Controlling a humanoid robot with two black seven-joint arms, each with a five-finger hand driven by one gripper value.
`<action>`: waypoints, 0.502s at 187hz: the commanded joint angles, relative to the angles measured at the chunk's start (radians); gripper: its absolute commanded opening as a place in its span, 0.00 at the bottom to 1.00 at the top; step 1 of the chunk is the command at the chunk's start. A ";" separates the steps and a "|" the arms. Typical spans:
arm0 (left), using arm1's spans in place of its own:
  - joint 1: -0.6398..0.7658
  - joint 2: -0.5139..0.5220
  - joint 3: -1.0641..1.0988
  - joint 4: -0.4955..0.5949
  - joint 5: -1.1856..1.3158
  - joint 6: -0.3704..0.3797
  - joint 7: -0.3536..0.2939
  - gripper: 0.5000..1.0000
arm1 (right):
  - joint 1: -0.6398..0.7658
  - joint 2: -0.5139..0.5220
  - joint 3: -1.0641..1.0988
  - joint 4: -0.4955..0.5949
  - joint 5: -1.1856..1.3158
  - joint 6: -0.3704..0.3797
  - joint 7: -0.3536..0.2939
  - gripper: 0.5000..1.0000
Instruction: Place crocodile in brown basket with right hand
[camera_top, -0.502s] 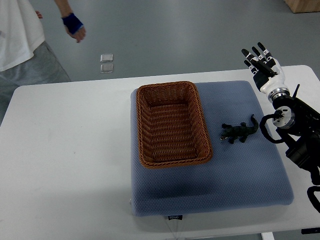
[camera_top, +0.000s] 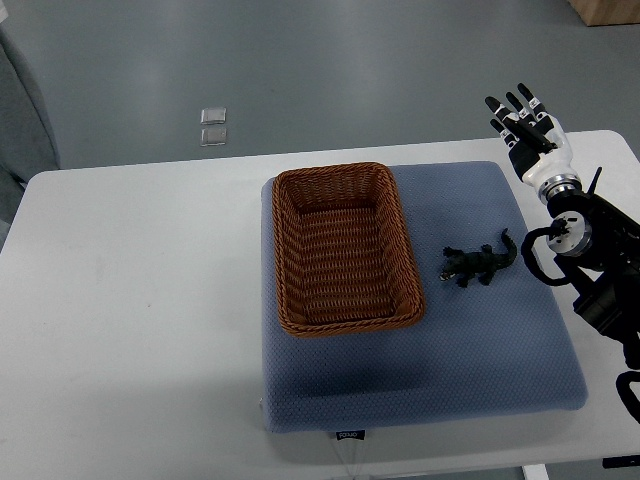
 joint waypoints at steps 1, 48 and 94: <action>0.000 0.000 0.000 0.004 0.000 0.000 0.000 1.00 | 0.002 0.001 0.003 0.000 0.000 0.000 0.000 0.86; 0.000 0.000 0.000 0.005 0.000 0.000 0.000 1.00 | 0.002 0.000 0.005 0.002 0.001 0.002 0.000 0.86; 0.000 0.000 -0.005 0.001 0.000 0.000 -0.001 1.00 | 0.012 0.001 0.006 0.002 0.000 -0.001 0.000 0.86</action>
